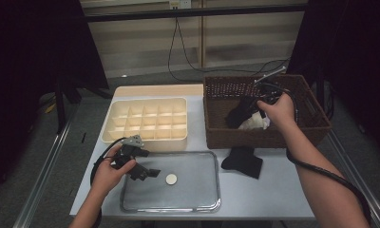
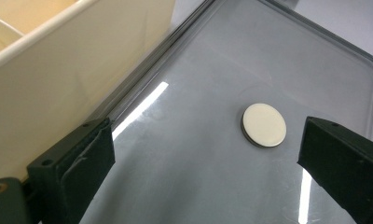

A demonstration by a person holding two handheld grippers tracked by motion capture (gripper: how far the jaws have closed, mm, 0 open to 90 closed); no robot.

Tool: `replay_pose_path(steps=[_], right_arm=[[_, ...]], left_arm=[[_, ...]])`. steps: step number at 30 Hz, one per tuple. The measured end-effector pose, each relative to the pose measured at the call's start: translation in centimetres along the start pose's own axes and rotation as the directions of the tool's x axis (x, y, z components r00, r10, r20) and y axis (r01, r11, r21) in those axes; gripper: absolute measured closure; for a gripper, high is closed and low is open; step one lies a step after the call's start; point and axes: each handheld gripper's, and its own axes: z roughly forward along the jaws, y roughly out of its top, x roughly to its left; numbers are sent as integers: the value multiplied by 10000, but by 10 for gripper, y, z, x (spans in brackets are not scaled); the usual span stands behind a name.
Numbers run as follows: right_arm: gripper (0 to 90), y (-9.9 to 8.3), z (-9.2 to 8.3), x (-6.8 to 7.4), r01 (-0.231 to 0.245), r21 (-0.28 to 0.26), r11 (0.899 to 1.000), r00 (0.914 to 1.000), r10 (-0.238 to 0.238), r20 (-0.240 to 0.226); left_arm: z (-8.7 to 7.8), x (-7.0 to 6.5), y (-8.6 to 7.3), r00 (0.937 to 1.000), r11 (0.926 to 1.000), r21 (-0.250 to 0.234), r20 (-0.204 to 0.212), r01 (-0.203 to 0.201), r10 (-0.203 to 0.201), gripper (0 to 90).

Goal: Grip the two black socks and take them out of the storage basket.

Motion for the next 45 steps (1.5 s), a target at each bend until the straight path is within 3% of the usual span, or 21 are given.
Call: replay_pose_path(steps=[20, 35, 45], right_arm=[[844, 6, -69, 27, 1294, 3, 9916, 9916, -1294, 62], [844, 7, -93, 40, 1764, 221, 9841, 9843, -1765, -3], [842, 6, -110, 45, 1879, 4, 9822, 9822, -1879, -84]], left_arm=[[1, -3, 1, 10000, 10000, -54, 26, 12, -12, 34], [3, -3, 1, 10000, 10000, -37, 97, -14, 14, 34], [3, -3, 1, 10000, 10000, -40, 84, -19, 19, 34]])
